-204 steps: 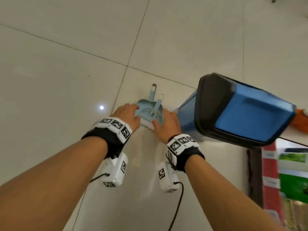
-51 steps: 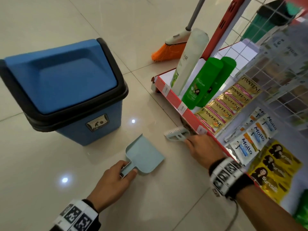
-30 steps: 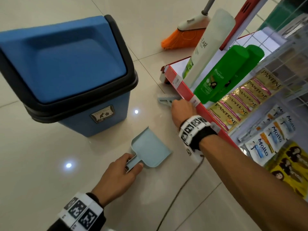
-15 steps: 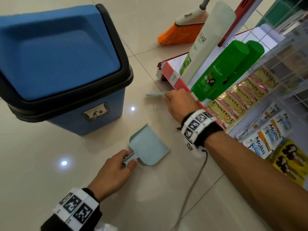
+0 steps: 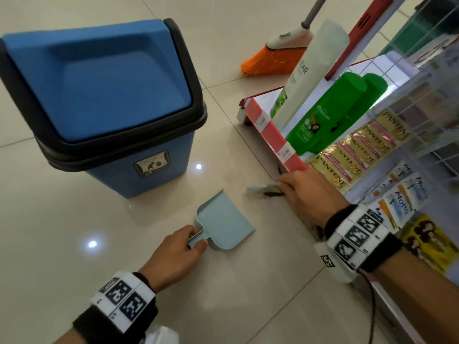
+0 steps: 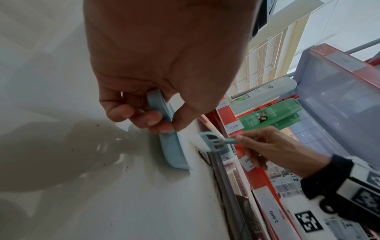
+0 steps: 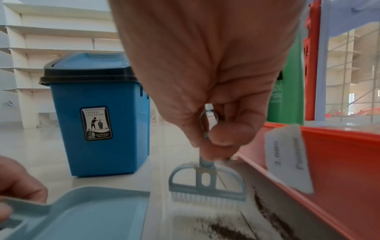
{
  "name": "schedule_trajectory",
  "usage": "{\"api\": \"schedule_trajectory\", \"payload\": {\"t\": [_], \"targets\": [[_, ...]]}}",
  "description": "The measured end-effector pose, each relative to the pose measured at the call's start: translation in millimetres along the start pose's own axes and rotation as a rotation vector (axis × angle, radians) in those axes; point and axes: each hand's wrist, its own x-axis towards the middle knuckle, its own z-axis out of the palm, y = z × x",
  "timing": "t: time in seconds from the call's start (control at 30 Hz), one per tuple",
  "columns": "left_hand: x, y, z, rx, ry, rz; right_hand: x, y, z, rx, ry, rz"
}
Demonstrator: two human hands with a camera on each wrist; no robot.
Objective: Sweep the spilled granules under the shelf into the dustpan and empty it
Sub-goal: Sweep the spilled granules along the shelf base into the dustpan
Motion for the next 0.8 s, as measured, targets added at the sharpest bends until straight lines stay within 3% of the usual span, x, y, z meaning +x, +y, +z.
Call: {"api": "schedule_trajectory", "payload": {"t": [0.13, 0.23, 0.4, 0.57, 0.8], "targets": [[0.4, 0.1, 3.8, -0.001, -0.003, -0.001, 27.2, -10.9, 8.1, 0.063, 0.108, -0.070], [-0.2, 0.7, 5.7, -0.014, -0.012, -0.006, 28.7, -5.2, 17.8, 0.042, -0.006, -0.016], [-0.6, 1.0, 7.9, -0.002, -0.030, -0.009, -18.1, 26.7, 19.0, 0.032, -0.150, 0.023], [1.4, 4.5, 10.9, 0.007, -0.037, 0.005, -38.7, 23.9, 5.8, 0.222, 0.083, -0.086], [6.4, 6.7, 9.3, -0.002, -0.016, 0.033, 9.3, -13.5, -2.9, 0.131, 0.224, -0.120]]}}
